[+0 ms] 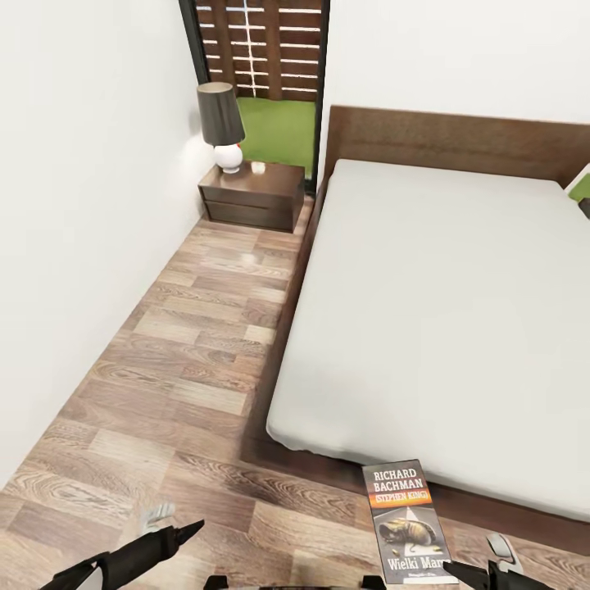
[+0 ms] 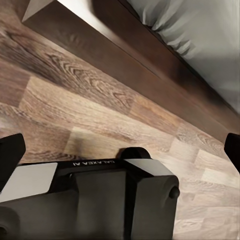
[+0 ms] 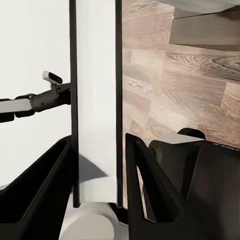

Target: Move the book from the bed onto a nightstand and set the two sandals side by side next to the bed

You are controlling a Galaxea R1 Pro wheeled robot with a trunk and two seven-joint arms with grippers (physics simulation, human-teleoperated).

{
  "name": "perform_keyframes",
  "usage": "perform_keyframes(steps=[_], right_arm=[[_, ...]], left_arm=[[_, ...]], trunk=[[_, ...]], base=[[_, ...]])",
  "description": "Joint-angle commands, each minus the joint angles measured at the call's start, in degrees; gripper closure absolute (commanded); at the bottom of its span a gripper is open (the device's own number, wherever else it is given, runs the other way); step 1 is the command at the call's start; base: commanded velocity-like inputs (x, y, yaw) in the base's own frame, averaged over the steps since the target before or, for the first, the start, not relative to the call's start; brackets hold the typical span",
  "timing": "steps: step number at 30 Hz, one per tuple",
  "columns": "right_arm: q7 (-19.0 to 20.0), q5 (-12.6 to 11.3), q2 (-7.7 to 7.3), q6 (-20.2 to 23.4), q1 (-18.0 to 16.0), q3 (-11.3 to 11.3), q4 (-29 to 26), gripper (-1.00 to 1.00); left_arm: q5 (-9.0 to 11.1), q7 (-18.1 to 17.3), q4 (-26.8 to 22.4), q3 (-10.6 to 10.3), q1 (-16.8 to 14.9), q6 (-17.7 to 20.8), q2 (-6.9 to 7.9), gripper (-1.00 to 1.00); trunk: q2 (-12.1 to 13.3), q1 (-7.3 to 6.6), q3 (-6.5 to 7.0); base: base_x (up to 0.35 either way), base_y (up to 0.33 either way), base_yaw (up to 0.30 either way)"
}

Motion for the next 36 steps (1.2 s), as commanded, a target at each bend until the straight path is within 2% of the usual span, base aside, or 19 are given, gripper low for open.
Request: perform_keyframes(steps=[1, 26, 31, 33, 36], right_arm=[[0.22, -0.19, -0.01, 0.34, -0.02, 0.07, 0.02, 1.0], [0.22, -0.19, -0.02, -0.07, -0.02, 0.07, 0.09, 1.0], [0.22, -0.19, -0.02, -0.08, -0.02, 0.07, 0.24, 1.0], [0.22, -0.19, 0.0, -0.04, -0.02, 0.07, 0.28, 1.0], [0.22, -0.19, 0.0, -0.03, -0.02, 0.07, 0.33, 1.0]], left_arm=[[-0.26, -0.26, 0.05, 0.47, -0.02, 0.23, -0.03, -1.0], [-0.27, -0.12, 0.11, 0.47, -0.03, 0.23, -0.16, -1.0], [-0.39, 0.37, 0.11, 0.47, -0.01, 0.12, -0.68, -1.0], [-1.13, 1.8, 0.09, 0.24, -0.01, 0.01, -0.85, -1.0], [-3.97, 6.2, 0.11, -1.01, -0.05, -0.11, -0.96, -1.0]], trunk=[[0.37, -0.21, 0.14], [10.4, -5.71, 4.63], [12.41, -6.8, 5.53], [13.21, -7.24, 5.89], [14.41, -7.9, 6.43]], base=[[0.0, 0.0, 0.0], [0.0, 0.0, 0.0], [0.0, 0.0, 0.0], [0.0, 0.0, 0.0], [0.0, 0.0, 0.0]])
